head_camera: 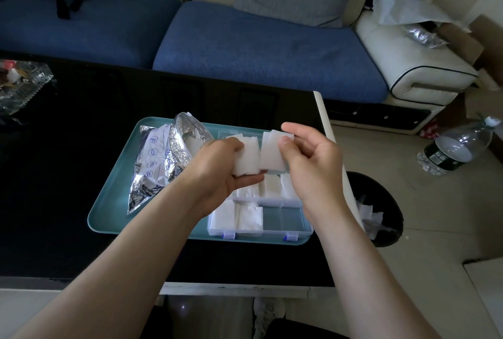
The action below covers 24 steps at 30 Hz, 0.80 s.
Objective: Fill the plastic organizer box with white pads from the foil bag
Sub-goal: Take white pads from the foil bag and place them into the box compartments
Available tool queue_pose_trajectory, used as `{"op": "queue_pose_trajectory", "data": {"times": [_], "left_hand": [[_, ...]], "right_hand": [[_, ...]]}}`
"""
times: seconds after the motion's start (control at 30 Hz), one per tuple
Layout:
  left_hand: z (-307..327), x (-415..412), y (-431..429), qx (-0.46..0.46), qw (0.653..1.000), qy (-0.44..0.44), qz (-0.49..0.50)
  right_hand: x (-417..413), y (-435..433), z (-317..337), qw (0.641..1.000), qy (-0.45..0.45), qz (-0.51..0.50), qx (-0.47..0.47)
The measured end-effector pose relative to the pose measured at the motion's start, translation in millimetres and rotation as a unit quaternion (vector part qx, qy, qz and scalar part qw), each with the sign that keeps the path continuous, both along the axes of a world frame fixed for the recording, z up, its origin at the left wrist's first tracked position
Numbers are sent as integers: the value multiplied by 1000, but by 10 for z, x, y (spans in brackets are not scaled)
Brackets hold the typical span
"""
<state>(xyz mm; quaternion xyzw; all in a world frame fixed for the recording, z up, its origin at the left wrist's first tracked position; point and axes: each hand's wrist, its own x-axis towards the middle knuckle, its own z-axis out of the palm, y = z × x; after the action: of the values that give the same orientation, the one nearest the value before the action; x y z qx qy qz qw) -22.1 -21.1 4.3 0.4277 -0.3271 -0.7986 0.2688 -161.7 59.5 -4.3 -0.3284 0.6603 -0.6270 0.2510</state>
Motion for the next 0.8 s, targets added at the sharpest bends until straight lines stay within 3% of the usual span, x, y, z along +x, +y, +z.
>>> {"op": "queue_pose_trajectory", "data": {"times": [0.13, 0.27, 0.33, 0.43, 0.6, 0.73, 0.8], "left_hand": [[22, 2, 11, 9, 999, 30, -33], [10, 17, 39, -29, 992, 12, -118], [-14, 18, 32, -37, 993, -3, -116], [1, 15, 33, -36, 995, -16, -97], [-17, 50, 8, -51, 989, -54, -126], [9, 46, 39, -70, 985, -80, -137], [15, 44, 58, -72, 983, -92, -138]], "right_hand": [[55, 3, 21, 997, -1, 69, 14], [73, -18, -43, 988, 136, 67, 27], [67, -24, -72, 975, 208, 69, 33], [47, 7, -56, 968, 201, 132, 66], [85, 47, -124, 902, 370, 187, 119], [103, 57, -100, 900, 372, 191, 120], [127, 76, -54, 916, 307, 227, 125]]}}
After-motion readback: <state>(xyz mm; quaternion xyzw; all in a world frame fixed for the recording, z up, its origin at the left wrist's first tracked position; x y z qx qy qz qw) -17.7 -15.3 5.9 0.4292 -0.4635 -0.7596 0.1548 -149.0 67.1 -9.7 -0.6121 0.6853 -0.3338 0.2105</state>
